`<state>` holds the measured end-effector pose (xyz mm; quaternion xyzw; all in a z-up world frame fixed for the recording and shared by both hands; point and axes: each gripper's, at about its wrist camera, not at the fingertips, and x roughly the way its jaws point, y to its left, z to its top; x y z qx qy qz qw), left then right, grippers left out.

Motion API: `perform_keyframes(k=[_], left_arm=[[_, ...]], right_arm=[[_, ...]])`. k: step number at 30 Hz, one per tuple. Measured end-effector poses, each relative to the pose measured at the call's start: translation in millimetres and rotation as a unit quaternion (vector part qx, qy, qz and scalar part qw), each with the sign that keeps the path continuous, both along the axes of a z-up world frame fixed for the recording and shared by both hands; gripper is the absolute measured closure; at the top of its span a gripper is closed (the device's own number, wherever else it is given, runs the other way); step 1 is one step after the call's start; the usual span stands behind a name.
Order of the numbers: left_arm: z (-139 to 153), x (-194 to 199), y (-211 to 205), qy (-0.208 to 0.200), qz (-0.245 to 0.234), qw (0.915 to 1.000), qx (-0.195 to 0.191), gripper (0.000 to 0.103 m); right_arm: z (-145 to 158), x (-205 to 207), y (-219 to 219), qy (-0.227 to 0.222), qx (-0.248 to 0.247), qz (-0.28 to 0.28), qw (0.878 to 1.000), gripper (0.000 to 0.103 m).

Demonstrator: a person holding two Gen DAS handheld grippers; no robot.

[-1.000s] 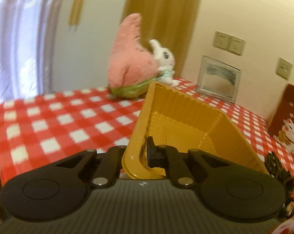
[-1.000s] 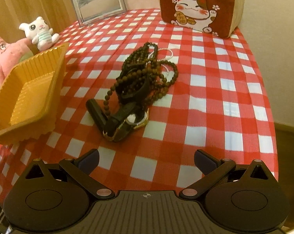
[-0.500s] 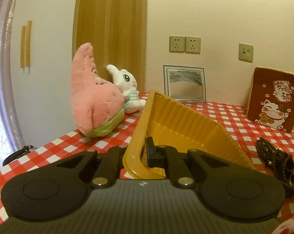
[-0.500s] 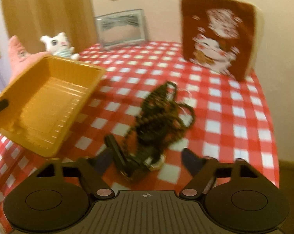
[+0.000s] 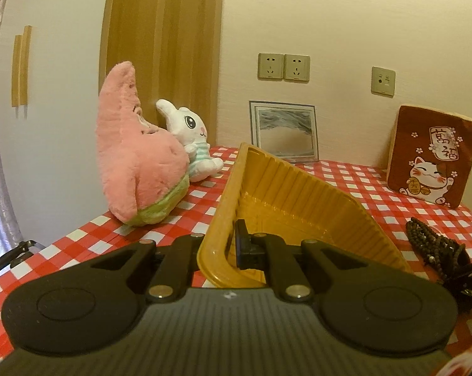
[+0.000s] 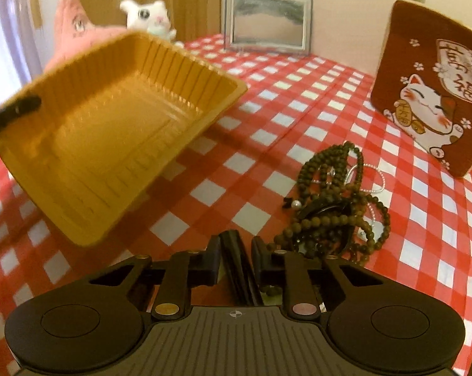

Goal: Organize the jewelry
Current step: 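Tilt the orange tray up with the left tool while the right tool reaches the jewelry pile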

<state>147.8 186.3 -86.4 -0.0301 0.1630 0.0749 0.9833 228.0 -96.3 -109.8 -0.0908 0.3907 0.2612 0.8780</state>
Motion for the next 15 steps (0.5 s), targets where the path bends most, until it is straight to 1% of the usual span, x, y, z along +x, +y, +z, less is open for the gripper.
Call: perform_keyframes(k=[6,9,12,13,15], left_arm=[[-1,5,8,0.005,-0.015,0.9999,-0.005,0.096],[-2,7,9,0.008,-0.021,0.9997,-0.007,0.096],[-1,9,10,0.009,-0.027,0.9996,-0.007,0.096],[-1,10,11,0.010,-0.030,0.9995,-0.007,0.096],[-1,11,12,0.011,-0.035,0.9993,-0.008,0.096]], right_arm=[[-6,4,8,0.002,-0.032,0.008,0.999,0.082],[-11,8,12,0.020,-0.048,0.001,0.999,0.083],[-12,8,12,0.019,-0.044,-0.013,0.999,0.084],[-11,10,11,0.026,-0.034,-0.021,0.999,0.084],[-4,13,6,0.036,0.003,-0.046,0.998,0.084]])
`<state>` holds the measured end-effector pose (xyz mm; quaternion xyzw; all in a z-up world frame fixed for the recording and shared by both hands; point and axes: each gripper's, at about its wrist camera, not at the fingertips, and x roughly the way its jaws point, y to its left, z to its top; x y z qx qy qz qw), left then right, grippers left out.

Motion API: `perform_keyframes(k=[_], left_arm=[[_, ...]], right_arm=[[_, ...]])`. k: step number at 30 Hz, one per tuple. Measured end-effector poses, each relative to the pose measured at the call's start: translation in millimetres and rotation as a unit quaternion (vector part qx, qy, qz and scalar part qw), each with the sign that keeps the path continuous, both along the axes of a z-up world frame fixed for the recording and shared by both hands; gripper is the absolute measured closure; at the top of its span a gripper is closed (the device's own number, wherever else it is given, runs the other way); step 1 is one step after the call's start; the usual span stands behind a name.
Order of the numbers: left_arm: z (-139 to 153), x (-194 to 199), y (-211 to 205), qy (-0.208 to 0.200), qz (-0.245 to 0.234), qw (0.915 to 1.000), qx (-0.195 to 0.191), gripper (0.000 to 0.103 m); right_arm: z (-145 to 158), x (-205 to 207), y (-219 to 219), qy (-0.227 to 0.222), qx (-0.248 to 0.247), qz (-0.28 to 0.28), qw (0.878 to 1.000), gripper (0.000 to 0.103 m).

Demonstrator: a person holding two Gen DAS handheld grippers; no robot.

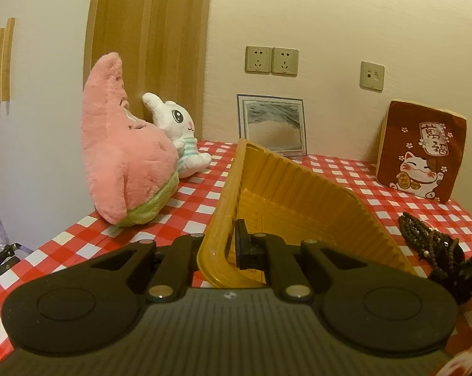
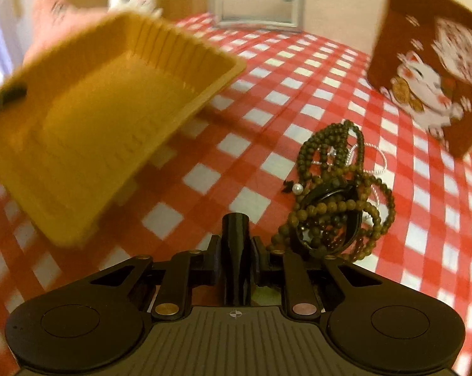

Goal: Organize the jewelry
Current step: 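Tilt the orange tray up with the left tool while the right tool reaches the jewelry pile, then grasp the black band from the jewelry pile with the right tool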

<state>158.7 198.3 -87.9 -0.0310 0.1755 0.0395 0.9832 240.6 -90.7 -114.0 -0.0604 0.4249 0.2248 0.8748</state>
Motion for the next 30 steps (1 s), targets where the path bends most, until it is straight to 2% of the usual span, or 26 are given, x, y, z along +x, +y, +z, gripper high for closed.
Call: perform_keyframes(k=[5,10,14,21,27,30], left_arm=[[0,4,2,0.003,-0.012,0.9999,0.000,0.096],[0,9,2,0.003,-0.021,0.9998,0.001,0.096],[-1,11,1,0.005,-0.029,0.9996,0.001,0.096],[-1,15,3,0.007,-0.040,0.9992,0.000,0.096],[-2,18,5,0.012,-0.050,0.9987,0.001,0.097],[-2,20,5,0.013,-0.055,0.9984,0.004,0.097]], right_arm=[[37,4,1,-0.013,0.088,-0.039,0.995,0.084],[61,7,33,-0.016,0.143,-0.010,0.990,0.084],[59,8,63,-0.007,0.142,0.001,0.990,0.084],[33,9,101,0.010,0.111,0.000,0.994,0.084],[27,7,108,-0.005,0.095,-0.005,0.995,0.083],[36,3,100,-0.002,0.109,-0.017,0.994,0.083]])
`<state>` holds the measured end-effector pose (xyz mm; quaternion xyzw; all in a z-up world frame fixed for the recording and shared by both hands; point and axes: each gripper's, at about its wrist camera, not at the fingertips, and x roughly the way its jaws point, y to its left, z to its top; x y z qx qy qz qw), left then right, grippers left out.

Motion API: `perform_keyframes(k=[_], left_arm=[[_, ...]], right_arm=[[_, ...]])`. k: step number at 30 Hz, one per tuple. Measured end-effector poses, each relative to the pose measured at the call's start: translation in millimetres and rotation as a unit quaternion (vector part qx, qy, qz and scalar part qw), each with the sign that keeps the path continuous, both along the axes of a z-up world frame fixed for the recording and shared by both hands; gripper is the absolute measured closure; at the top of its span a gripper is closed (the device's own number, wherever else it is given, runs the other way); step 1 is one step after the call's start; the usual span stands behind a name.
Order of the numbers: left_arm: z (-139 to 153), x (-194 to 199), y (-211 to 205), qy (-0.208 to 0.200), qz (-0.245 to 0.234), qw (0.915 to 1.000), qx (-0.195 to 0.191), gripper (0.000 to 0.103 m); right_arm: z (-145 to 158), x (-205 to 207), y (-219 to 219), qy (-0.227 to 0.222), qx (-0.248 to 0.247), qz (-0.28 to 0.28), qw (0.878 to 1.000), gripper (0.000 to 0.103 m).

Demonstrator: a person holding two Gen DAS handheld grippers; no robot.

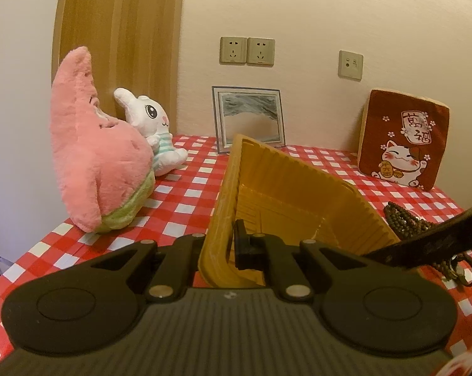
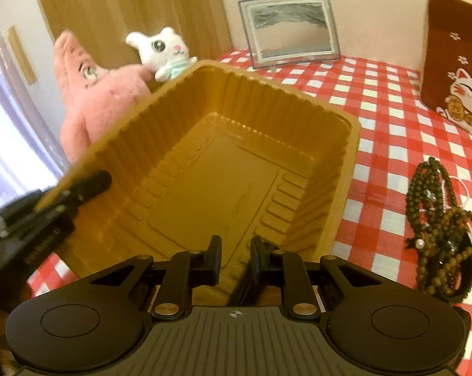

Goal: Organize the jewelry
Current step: 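Grasp the black band from the jewelry pile with the right tool, then carry the black band into the orange tray and open the right tool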

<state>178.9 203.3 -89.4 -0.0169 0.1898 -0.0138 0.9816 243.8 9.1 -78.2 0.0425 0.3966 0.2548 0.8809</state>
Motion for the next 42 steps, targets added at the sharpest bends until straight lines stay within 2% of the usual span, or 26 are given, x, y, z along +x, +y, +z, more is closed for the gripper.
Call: perform_keyframes(k=[3,7,15,22,31,37,38,40,42], left_arm=[[-1,1,0,0.003,0.000,1.0000,0.003,0.097],[-1,1,0,0.004,0.000,1.0000,0.003,0.097],[0,-2,-3,0.006,0.002,1.0000,0.001,0.097],[1,-3,-6,0.005,0.005,0.9999,0.013,0.098],[2,-4,-10,0.003,0.010,0.9997,0.024,0.097],[2,-4,-10,0.003,0.010,0.9996,0.025,0.097],[2,-3,-10,0.004,0.011,0.9996,0.025,0.097],[2,-3,-10,0.004,0.011,0.9996,0.025,0.097],[3,-3,-10,0.004,0.011,0.9996,0.025,0.097]], right_arm=[[14,-13,-20,-0.005,0.016,-0.021,1.000,0.079],[22,-35,-58,-0.006,0.000,-0.068,0.998,0.072],[18,-62,-138,0.034,-0.036,-0.175,0.983,0.072],[3,-51,-189,0.084,0.038,-0.213,0.973,0.072],[-21,-32,-204,0.131,0.113,-0.218,0.960,0.072],[-36,-24,-212,0.163,0.162,-0.234,0.945,0.072],[-37,-24,-214,0.167,0.168,-0.238,0.942,0.073],[-40,-25,-218,0.173,0.184,-0.242,0.937,0.084],[-41,-26,-221,0.178,0.197,-0.242,0.933,0.088]])
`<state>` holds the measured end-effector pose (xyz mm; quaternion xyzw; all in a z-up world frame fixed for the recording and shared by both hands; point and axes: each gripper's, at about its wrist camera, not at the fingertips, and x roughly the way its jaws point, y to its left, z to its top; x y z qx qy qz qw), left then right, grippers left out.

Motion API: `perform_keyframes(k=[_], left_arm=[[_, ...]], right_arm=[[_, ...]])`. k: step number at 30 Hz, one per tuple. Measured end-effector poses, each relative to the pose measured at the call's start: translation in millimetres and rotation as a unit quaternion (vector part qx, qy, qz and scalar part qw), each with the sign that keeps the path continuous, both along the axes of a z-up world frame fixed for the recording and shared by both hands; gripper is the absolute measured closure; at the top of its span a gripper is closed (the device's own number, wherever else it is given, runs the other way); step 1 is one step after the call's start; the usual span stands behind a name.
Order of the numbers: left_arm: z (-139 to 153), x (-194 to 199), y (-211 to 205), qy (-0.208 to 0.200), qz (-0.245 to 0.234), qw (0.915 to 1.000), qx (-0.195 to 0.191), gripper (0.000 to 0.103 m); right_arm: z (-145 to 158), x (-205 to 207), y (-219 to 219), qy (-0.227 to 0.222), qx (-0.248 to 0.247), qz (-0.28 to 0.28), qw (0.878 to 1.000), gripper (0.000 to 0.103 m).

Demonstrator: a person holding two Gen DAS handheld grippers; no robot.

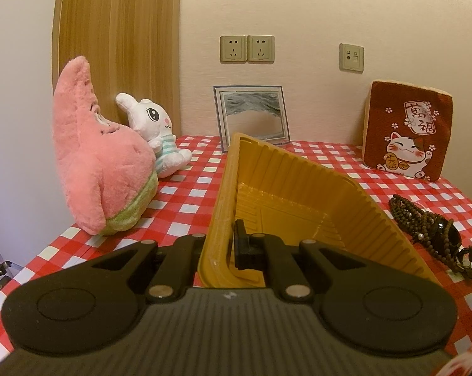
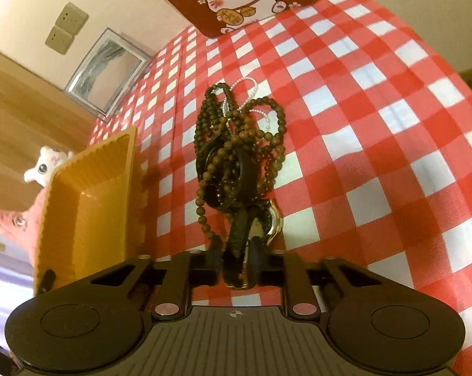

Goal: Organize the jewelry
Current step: 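Carry the black band into the orange tray and open the right tool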

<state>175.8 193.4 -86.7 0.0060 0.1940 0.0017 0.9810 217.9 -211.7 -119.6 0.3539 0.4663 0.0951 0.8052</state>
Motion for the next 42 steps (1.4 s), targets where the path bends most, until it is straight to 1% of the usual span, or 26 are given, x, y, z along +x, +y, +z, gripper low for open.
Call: perform_keyframes(k=[4,8,10,12,14,16,17,21,24,27,30,31,32,34,37,38,39,40,41,42], left_arm=[[0,0,0,0.000,-0.001,1.0000,0.001,0.097],[0,0,0,0.000,-0.001,1.0000,0.002,0.097],[0,0,0,0.000,-0.002,1.0000,0.002,0.097],[0,-1,0,0.000,-0.002,1.0000,0.001,0.097],[0,0,0,0.000,-0.002,1.0000,0.001,0.097],[0,0,0,0.000,-0.003,1.0000,0.002,0.097],[0,0,0,0.001,-0.003,1.0000,0.002,0.097],[0,-1,0,0.002,-0.003,1.0000,0.002,0.097],[0,-1,0,0.001,-0.004,1.0000,0.001,0.097],[0,-1,0,0.000,-0.005,1.0000,0.001,0.097],[0,-1,1,-0.001,-0.006,1.0000,-0.001,0.097],[-1,-1,1,-0.001,-0.006,1.0000,-0.001,0.097],[-1,-1,1,-0.001,-0.006,1.0000,-0.001,0.097],[-1,-1,1,-0.001,-0.007,1.0000,-0.002,0.097],[-1,-1,1,0.001,-0.006,1.0000,-0.002,0.097],[-1,-1,1,0.001,-0.006,1.0000,-0.003,0.097],[-1,-1,1,0.002,-0.006,1.0000,-0.003,0.097],[-1,-2,1,0.002,-0.006,1.0000,-0.003,0.097],[-1,-2,1,0.003,-0.005,1.0000,-0.003,0.097],[-1,-2,2,0.004,-0.006,1.0000,-0.004,0.097]], right_arm=[[8,-2,3,-0.021,-0.021,0.006,1.000,0.089],[28,-8,11,-0.052,-0.053,0.009,0.997,0.090],[41,-12,18,-0.074,-0.070,0.018,0.995,0.090],[58,-17,31,-0.108,-0.100,0.042,0.988,0.090],[76,-21,53,-0.154,-0.138,0.081,0.975,0.090],[86,-21,76,-0.183,-0.159,0.118,0.963,0.090],[90,-21,90,-0.199,-0.167,0.142,0.955,0.090],[88,-19,145,-0.241,-0.196,0.221,0.924,0.090],[78,-13,181,-0.247,-0.206,0.266,0.909,0.090],[67,-7,212,-0.253,-0.232,0.299,0.890,0.090],[55,-4,232,-0.253,-0.245,0.326,0.877,0.090],[50,-3,239,-0.253,-0.254,0.336,0.871,0.089],[46,-2,243,-0.251,-0.259,0.340,0.868,0.089],[37,1,250,-0.241,-0.266,0.347,0.866,0.089],[31,6,253,-0.235,-0.266,0.343,0.870,0.089],[31,7,253,-0.229,-0.261,0.346,0.872,0.087],[32,9,254,-0.221,-0.255,0.349,0.874,0.081],[34,9,251,-0.216,-0.248,0.347,0.878,0.069],[37,10,248,-0.212,-0.239,0.344,0.883,0.062],[39,11,244,-0.209,-0.226,0.340,0.889,0.048]])
